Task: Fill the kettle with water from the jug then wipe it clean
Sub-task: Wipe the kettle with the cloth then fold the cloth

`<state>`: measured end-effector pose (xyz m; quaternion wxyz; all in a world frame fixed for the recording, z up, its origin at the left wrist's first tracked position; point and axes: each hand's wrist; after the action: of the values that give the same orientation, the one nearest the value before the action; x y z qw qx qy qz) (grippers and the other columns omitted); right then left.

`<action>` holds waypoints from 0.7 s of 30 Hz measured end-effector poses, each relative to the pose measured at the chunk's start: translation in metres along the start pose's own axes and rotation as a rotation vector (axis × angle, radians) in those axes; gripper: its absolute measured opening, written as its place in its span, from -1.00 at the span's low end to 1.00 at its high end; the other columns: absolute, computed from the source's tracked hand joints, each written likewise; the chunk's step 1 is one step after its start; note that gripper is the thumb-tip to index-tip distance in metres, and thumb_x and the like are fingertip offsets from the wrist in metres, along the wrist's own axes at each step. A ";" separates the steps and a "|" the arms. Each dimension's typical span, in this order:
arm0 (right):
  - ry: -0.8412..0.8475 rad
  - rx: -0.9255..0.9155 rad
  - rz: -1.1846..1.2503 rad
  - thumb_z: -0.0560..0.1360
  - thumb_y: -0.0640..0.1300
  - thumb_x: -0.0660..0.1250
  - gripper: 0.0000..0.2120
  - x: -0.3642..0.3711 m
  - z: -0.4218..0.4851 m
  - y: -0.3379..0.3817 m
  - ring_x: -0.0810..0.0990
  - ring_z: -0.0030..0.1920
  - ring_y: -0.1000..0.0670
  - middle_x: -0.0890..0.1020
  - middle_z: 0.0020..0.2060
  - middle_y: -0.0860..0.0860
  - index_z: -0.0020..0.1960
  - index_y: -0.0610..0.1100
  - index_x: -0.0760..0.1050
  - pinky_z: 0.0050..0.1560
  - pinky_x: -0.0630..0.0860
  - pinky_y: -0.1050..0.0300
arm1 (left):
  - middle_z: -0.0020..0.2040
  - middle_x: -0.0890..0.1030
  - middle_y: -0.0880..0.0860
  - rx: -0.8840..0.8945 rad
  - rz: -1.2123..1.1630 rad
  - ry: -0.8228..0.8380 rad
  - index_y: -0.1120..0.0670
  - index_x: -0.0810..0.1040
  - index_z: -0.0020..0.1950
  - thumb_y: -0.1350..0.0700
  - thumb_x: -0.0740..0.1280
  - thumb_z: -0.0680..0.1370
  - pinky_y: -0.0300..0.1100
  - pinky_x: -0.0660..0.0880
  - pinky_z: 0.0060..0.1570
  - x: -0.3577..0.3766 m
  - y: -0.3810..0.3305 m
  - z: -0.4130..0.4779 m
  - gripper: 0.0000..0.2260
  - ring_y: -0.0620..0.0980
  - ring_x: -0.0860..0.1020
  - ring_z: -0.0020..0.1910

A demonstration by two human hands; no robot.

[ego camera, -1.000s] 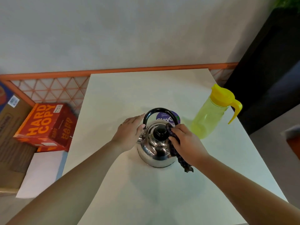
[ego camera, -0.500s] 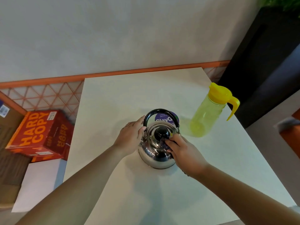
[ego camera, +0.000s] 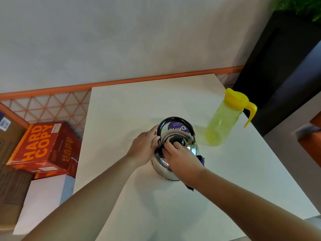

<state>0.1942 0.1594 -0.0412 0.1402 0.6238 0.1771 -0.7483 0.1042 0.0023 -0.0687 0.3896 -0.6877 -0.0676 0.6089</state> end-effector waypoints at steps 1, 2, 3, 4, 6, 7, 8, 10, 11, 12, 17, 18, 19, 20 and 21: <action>-0.009 -0.011 0.023 0.20 -0.21 0.50 -0.55 -0.001 -0.007 -0.004 0.49 -0.21 -0.02 0.52 0.00 -0.07 0.08 -0.19 0.56 -0.31 0.55 0.14 | 0.29 0.50 0.00 -0.013 -0.003 0.003 -0.04 0.16 0.51 -0.03 0.04 0.64 -0.10 0.31 0.22 0.000 0.000 0.000 -0.58 0.03 0.38 0.29; -0.019 -0.018 0.054 0.20 -0.25 0.48 -0.55 0.000 -0.015 -0.009 0.49 -0.21 -0.03 0.51 -0.01 -0.07 0.09 -0.19 0.55 -0.32 0.55 0.13 | 0.31 0.49 0.01 -0.027 -0.008 0.009 -0.04 0.15 0.52 -0.03 0.05 0.64 -0.08 0.31 0.26 0.000 0.000 0.000 -0.57 0.03 0.37 0.31; -0.025 -0.016 0.091 0.22 -0.29 0.47 -0.56 0.000 -0.023 -0.015 0.50 -0.20 -0.05 0.51 -0.01 -0.07 0.10 -0.19 0.55 -0.32 0.56 0.10 | 0.32 0.48 0.02 -0.038 -0.016 0.012 -0.04 0.15 0.52 -0.03 0.05 0.64 -0.07 0.30 0.28 0.001 -0.001 0.000 -0.57 0.02 0.36 0.32; -0.028 -0.010 0.128 0.25 -0.32 0.45 -0.57 0.001 -0.030 -0.021 0.52 -0.18 -0.08 0.52 0.00 -0.08 0.11 -0.20 0.54 -0.31 0.57 0.08 | 0.33 0.48 0.02 -0.044 -0.021 0.015 -0.04 0.15 0.52 -0.03 0.05 0.64 -0.07 0.30 0.30 0.001 0.000 0.000 -0.57 0.02 0.36 0.33; -0.030 0.023 0.165 0.28 -0.34 0.46 -0.58 0.001 -0.043 -0.034 0.54 -0.13 -0.10 0.56 0.02 -0.07 0.13 -0.18 0.55 -0.25 0.58 0.08 | 0.33 0.48 0.03 -0.049 -0.036 0.016 -0.05 0.15 0.53 -0.03 0.06 0.64 -0.05 0.31 0.32 0.002 -0.001 0.000 -0.56 0.02 0.36 0.34; -0.032 0.051 0.175 0.28 -0.34 0.47 -0.57 0.001 -0.047 -0.040 0.55 -0.12 -0.10 0.57 0.02 -0.06 0.13 -0.18 0.56 -0.23 0.58 0.10 | 0.34 0.47 0.03 -0.054 -0.047 0.016 -0.05 0.15 0.53 -0.03 0.06 0.65 -0.04 0.31 0.33 0.002 -0.001 0.000 -0.56 0.01 0.36 0.35; -0.029 0.084 0.189 0.26 -0.36 0.47 -0.56 0.001 -0.049 -0.047 0.55 -0.13 -0.10 0.58 0.01 -0.06 0.13 -0.19 0.57 -0.22 0.58 0.11 | 0.34 0.47 0.03 -0.058 -0.056 0.015 -0.05 0.15 0.53 -0.02 0.06 0.65 -0.03 0.30 0.34 0.002 -0.001 0.000 -0.57 0.01 0.36 0.35; -0.016 0.155 0.225 0.24 -0.43 0.45 -0.53 0.001 -0.050 -0.058 0.55 -0.15 -0.13 0.58 -0.01 -0.08 0.14 -0.21 0.57 -0.24 0.59 0.07 | 0.34 0.47 0.03 -0.064 -0.061 0.014 -0.05 0.15 0.53 -0.02 0.07 0.65 -0.03 0.30 0.34 0.002 -0.001 0.000 -0.57 0.01 0.36 0.35; -0.010 0.178 0.238 0.25 -0.45 0.42 -0.53 0.002 -0.049 -0.062 0.55 -0.15 -0.14 0.57 -0.01 -0.10 0.15 -0.23 0.56 -0.23 0.59 0.05 | 0.34 0.47 0.03 -0.065 -0.061 0.014 -0.05 0.15 0.53 -0.01 0.07 0.65 -0.04 0.31 0.33 0.002 -0.001 0.000 -0.57 0.01 0.37 0.34; -0.005 0.186 0.244 0.28 -0.45 0.39 -0.55 0.003 -0.049 -0.064 0.54 -0.13 -0.15 0.56 0.00 -0.10 0.16 -0.23 0.55 -0.21 0.59 0.03 | 0.33 0.48 0.03 -0.066 -0.062 0.013 -0.05 0.16 0.53 -0.01 0.07 0.65 -0.05 0.31 0.33 0.002 -0.001 0.000 -0.57 0.01 0.37 0.34; -0.017 0.102 0.279 0.30 -0.40 0.41 -0.57 0.004 -0.053 -0.047 0.56 -0.09 -0.15 0.57 0.02 -0.12 0.17 -0.23 0.54 -0.15 0.59 0.05 | 0.31 0.49 0.01 -0.072 -0.068 0.007 -0.07 0.17 0.52 -0.01 0.07 0.64 -0.05 0.33 0.31 0.002 -0.001 0.001 -0.58 0.00 0.39 0.32; -0.019 0.072 0.277 0.28 -0.39 0.43 -0.55 0.004 -0.051 -0.041 0.56 -0.09 -0.15 0.58 0.02 -0.12 0.16 -0.23 0.54 -0.17 0.59 0.05 | 0.31 0.50 0.00 -0.071 -0.067 0.006 -0.08 0.17 0.52 -0.01 0.07 0.64 -0.04 0.34 0.31 0.002 -0.001 0.001 -0.58 0.00 0.39 0.32; -0.019 0.042 0.268 0.28 -0.37 0.43 -0.55 0.003 -0.046 -0.036 0.56 -0.10 -0.15 0.57 0.01 -0.12 0.16 -0.23 0.55 -0.18 0.59 0.05 | 0.30 0.50 0.00 -0.068 -0.065 0.005 -0.08 0.17 0.52 -0.01 0.07 0.64 -0.03 0.34 0.30 0.003 -0.001 0.001 -0.58 0.00 0.40 0.31; -0.023 0.017 0.262 0.28 -0.36 0.43 -0.56 0.003 -0.039 -0.030 0.56 -0.11 -0.15 0.57 0.00 -0.12 0.15 -0.23 0.55 -0.21 0.59 0.04 | 0.30 0.51 0.00 -0.067 -0.063 0.003 -0.08 0.17 0.52 -0.01 0.08 0.64 -0.02 0.35 0.30 0.003 -0.001 0.001 -0.58 0.00 0.40 0.31; -0.022 -0.005 0.257 0.29 -0.36 0.42 -0.59 0.002 -0.033 -0.025 0.55 -0.12 -0.13 0.56 -0.01 -0.12 0.14 -0.23 0.55 -0.23 0.59 0.04 | 0.30 0.51 0.00 -0.065 -0.063 0.001 -0.07 0.17 0.52 0.00 0.08 0.64 -0.02 0.35 0.29 0.002 -0.001 0.001 -0.58 0.00 0.41 0.30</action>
<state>0.2122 0.1967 -0.0459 0.2386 0.6326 0.0959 -0.7305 0.1039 0.0046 -0.0701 0.3860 -0.6979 -0.1088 0.5934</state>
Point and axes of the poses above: each hand's wrist, its own z-axis towards the middle knuckle, its own x-axis out of the palm, y = z × x
